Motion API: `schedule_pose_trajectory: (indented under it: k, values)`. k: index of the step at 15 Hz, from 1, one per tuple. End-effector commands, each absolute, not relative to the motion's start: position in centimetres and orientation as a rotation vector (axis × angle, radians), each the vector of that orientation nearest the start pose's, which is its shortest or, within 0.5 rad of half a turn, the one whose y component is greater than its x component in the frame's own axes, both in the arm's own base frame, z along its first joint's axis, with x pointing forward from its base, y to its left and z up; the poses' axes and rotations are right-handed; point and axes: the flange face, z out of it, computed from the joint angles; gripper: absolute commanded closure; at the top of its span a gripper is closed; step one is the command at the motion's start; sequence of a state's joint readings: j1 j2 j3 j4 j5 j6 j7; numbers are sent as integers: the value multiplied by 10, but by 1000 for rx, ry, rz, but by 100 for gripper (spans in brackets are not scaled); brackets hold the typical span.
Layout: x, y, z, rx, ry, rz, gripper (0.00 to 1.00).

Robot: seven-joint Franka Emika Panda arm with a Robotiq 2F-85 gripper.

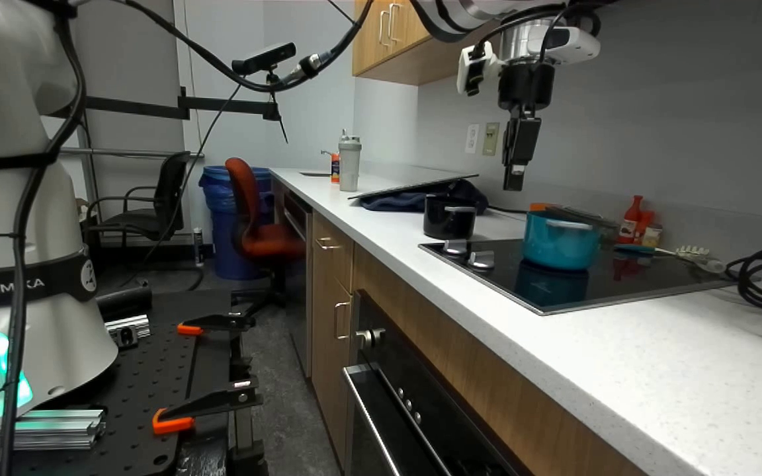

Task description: Knock the lid off the blue pot

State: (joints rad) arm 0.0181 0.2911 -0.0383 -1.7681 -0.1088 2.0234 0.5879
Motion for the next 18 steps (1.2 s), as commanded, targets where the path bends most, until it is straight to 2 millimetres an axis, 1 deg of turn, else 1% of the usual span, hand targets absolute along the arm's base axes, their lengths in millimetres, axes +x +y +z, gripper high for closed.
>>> schedule_pose_trajectory:
  k: [1, 2, 5, 11, 18]
  values:
    - [656, -23, 395, -3138, 899, -59, 97]
    - [659, -25, 394, -3138, 902, -64, 100]
    - [670, -27, 389, -3140, 904, -69, 100]
    - [684, -23, 373, -3153, 887, -59, 100]
    - [699, -23, 370, -3153, 889, -95, 100]
